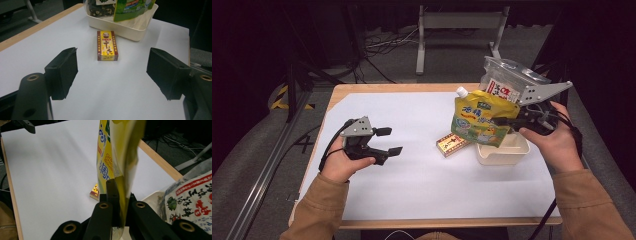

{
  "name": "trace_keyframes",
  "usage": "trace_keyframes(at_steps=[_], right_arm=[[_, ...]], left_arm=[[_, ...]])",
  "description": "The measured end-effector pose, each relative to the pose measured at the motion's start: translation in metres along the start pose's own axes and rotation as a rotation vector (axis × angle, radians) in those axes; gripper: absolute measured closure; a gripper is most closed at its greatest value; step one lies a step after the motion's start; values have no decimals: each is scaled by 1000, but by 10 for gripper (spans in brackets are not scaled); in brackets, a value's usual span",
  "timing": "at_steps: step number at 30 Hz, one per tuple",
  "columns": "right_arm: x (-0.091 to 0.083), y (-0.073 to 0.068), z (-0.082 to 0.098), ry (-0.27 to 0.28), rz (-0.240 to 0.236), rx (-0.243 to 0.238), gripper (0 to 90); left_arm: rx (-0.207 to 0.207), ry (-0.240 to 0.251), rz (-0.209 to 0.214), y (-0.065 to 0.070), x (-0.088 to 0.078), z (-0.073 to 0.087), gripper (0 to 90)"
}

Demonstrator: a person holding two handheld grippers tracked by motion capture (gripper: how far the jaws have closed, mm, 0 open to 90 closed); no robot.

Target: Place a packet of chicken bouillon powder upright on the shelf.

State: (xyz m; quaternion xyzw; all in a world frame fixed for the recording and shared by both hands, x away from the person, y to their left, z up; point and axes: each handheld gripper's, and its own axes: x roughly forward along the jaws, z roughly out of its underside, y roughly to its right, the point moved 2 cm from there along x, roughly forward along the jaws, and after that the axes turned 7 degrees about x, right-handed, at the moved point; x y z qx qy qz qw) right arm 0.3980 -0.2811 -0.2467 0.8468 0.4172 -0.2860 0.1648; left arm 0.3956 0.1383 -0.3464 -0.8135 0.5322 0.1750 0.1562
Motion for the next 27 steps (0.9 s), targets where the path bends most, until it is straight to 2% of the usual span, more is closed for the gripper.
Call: trace_keyframes(at_steps=[11, 27], right_arm=[[-13, 21, 8, 3, 41, 2, 900], [-24, 44, 21, 3, 60, 3, 900]], left_arm=[[2, 4, -5, -1, 1, 1, 243], [-3, -5, 0, -2, 3, 3, 241]])
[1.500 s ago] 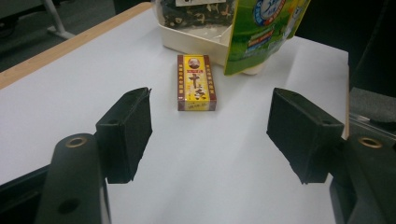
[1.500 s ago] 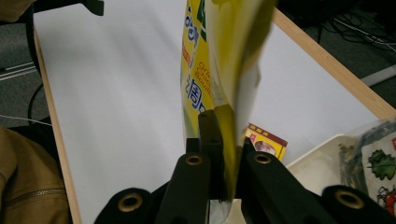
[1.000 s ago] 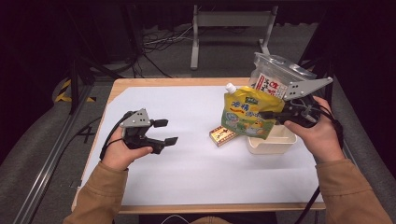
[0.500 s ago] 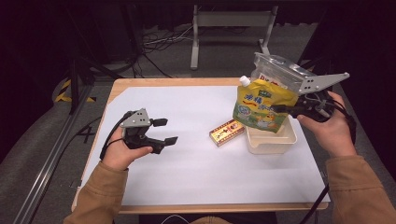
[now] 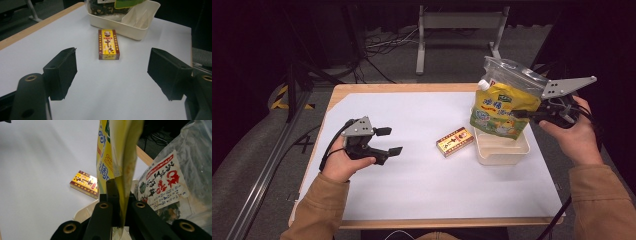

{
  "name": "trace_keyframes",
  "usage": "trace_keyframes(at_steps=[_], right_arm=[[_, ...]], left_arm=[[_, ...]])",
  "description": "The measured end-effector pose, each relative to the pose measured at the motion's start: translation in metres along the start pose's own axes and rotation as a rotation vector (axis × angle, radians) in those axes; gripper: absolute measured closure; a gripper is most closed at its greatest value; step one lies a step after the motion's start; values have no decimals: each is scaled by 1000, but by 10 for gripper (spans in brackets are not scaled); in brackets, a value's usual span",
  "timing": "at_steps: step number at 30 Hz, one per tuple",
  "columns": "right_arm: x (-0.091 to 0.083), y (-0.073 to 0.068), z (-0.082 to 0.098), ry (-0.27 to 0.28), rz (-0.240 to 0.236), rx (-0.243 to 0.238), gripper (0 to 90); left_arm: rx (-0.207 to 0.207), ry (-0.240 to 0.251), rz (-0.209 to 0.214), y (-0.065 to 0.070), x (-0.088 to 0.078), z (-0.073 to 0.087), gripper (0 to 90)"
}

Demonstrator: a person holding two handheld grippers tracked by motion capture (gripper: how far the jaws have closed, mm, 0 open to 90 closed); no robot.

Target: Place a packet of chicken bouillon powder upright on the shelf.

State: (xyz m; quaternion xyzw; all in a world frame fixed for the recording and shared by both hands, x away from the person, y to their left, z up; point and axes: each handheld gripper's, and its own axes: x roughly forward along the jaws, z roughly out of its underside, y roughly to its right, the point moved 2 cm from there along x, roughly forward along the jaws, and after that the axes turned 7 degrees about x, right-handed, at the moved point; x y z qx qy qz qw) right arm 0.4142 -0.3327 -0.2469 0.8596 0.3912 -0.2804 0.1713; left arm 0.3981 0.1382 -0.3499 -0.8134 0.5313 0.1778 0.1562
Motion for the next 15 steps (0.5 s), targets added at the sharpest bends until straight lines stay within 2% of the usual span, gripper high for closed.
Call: trace_keyframes(at_steps=[15], right_arm=[[3, 15, 18, -32, -13, 22, 900]], left_arm=[[-2, -9, -2, -1, 3, 1, 242]])
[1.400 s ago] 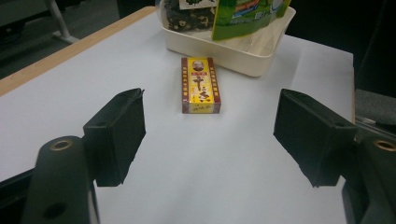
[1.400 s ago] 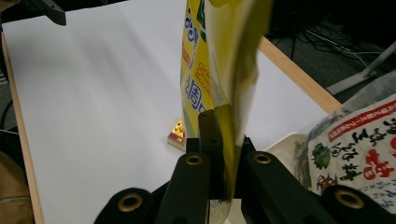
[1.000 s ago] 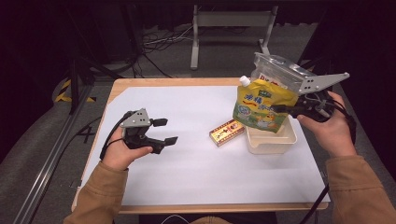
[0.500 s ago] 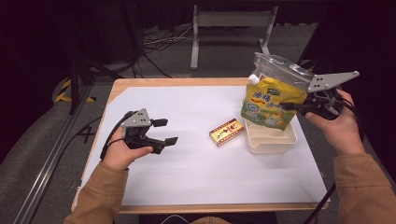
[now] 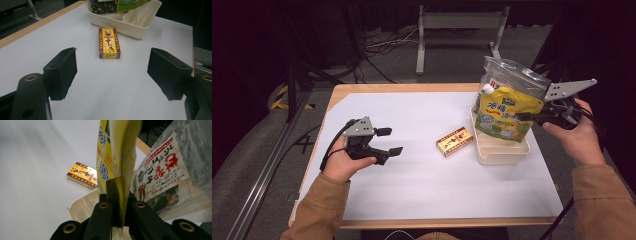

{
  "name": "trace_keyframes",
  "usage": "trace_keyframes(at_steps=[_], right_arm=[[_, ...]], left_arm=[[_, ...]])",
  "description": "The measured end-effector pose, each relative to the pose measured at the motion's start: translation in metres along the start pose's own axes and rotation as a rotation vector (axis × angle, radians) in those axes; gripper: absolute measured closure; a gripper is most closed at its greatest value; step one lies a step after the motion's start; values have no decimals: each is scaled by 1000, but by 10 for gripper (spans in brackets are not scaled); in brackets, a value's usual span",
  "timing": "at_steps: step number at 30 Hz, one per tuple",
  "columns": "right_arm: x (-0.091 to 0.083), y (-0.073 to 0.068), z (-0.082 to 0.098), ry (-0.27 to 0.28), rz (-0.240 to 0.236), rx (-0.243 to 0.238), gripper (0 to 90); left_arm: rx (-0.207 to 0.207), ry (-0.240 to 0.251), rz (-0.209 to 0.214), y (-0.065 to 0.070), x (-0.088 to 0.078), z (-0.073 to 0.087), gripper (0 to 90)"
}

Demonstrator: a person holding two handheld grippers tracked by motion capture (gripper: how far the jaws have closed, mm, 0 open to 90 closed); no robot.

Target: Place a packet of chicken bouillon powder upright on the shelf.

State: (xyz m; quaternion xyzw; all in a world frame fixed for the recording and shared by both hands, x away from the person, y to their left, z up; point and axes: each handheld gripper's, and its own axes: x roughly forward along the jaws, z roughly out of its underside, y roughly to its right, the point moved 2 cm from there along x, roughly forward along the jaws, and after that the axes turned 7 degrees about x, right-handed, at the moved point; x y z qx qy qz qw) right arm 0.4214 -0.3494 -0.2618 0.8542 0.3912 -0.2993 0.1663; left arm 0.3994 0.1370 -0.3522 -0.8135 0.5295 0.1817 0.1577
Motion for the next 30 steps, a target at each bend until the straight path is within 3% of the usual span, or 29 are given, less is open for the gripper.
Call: trace_keyframes(at_steps=[10, 14, 24, 30], right_arm=[[4, 3, 8, -44, -10, 18, 900], [4, 5, 10, -38, -19, 30, 900], [2, 1, 11, -35, -50, 7, 900], [6, 3, 14, -66, -34, 6, 900]], left_arm=[[-1, -3, 1, 0, 1, 0, 242], [-1, -4, 2, 0, 2, 1, 242], [-1, -6, 3, 0, 3, 1, 242], [-7, -10, 8, 1, 4, 1, 242]])
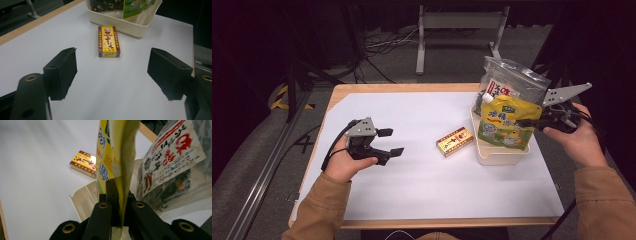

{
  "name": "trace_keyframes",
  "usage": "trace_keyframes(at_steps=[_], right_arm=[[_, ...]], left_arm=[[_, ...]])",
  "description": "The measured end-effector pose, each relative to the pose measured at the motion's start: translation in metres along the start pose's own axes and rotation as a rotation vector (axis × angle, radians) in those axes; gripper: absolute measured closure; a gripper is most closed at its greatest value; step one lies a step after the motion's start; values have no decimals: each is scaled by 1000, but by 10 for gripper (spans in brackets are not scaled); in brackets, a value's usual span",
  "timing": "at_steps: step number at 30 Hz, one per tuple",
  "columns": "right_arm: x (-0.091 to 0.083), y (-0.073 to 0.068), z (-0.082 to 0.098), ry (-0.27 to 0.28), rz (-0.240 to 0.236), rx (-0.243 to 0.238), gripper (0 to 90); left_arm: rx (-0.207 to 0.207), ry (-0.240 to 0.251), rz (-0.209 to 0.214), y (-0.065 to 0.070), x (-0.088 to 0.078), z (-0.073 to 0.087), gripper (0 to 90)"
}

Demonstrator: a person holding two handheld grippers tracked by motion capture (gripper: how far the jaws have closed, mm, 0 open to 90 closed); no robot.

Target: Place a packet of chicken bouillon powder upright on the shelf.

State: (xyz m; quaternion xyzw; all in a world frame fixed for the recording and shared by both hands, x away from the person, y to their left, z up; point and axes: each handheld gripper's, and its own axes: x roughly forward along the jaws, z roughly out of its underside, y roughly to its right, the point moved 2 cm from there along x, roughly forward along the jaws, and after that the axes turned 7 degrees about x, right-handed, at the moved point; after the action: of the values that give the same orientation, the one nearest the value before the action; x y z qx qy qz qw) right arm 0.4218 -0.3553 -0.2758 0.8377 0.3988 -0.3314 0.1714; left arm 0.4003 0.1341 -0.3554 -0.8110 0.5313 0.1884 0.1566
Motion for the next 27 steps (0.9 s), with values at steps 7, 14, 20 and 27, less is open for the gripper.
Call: trace_keyframes(at_steps=[7, 14, 20, 27], right_arm=[[1, 3, -1, 2, 20, 5, 900], [4, 3, -5, -9, 44, -12, 900], [11, 3, -3, -30, 48, -20, 900], [21, 6, 8, -32, 40, 13, 899]], left_arm=[[0, 0, 0, 0, 1, 1, 242], [0, 0, 0, -1, 1, 1, 242], [-2, -3, 3, 0, 2, 1, 242], [-5, -3, 2, -1, 3, 2, 242]])
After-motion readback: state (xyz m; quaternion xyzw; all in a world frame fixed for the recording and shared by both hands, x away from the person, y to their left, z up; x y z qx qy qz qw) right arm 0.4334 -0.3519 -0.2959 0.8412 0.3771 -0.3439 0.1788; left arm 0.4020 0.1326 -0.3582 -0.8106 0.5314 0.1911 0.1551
